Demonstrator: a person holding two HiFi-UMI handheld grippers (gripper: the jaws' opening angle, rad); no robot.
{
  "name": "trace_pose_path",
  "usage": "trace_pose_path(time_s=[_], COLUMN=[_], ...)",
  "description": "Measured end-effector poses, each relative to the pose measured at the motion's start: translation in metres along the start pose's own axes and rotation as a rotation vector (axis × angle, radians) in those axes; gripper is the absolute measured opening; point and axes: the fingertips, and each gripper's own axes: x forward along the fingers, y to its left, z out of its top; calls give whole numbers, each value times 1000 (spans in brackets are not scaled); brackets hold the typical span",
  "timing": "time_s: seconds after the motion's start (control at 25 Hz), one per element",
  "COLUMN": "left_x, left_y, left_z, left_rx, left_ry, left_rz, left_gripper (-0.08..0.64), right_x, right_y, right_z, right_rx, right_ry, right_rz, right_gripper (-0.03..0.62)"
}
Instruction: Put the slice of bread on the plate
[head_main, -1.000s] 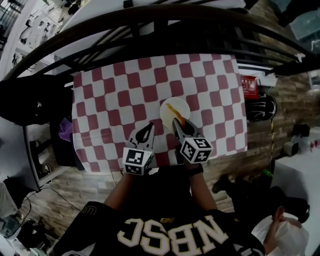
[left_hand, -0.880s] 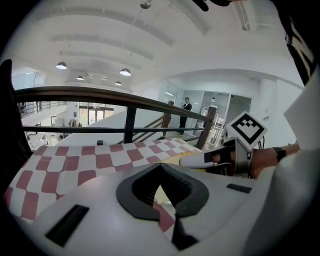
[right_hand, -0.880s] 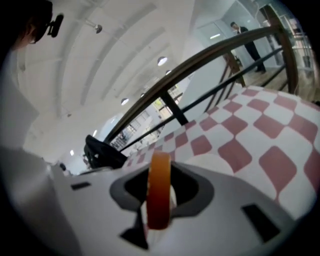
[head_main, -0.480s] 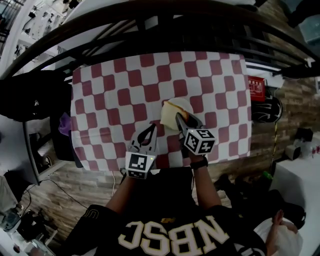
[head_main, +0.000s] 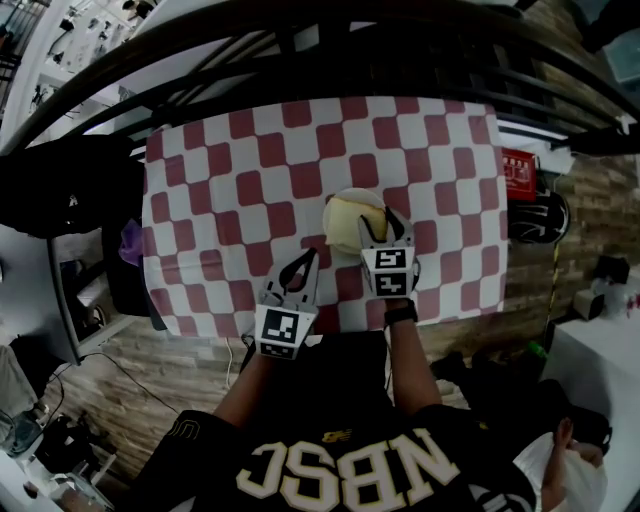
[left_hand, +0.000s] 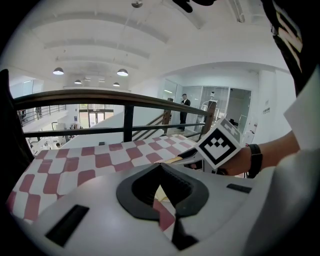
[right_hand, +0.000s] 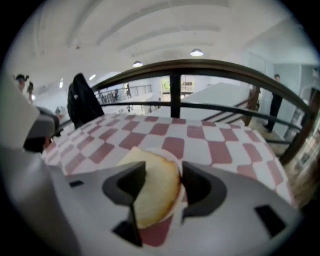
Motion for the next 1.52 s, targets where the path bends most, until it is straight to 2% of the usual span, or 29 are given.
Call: trace_pose_path(time_s=[0.12,0.24,0.44,0.72,0.96,1.36,1.52], left_x=[-3,-5,-12,-30,-54,-100,-118], left_y=[-1,-2,1,7,15,-5,-7], left_z=[4,-1,5,31,61,110,123], left_rx=[17,20,10,-40,-20,61,84], left_ry=[-11,-5,-15,-108,-201,-340,-376], left_rz=[2,-6,-8,-20,-37,-133,-149], left_gripper=[18,18,18,18,18,18,18], right_x=[9,10,-5,-56,-102,-191,-224], right_y=[-7,-9,-4,21,59,118,126], right_z=[-16,-17,-9,9,40,87,100], right_rx=[-122,-151,-113,-14,23,104,128], right_ry=[70,73,40,-45,-182,-439,-538], right_rz=[-63,-98,-109,-107,-100,-128,-169], right_gripper=[222,229,229,227,218,89,49])
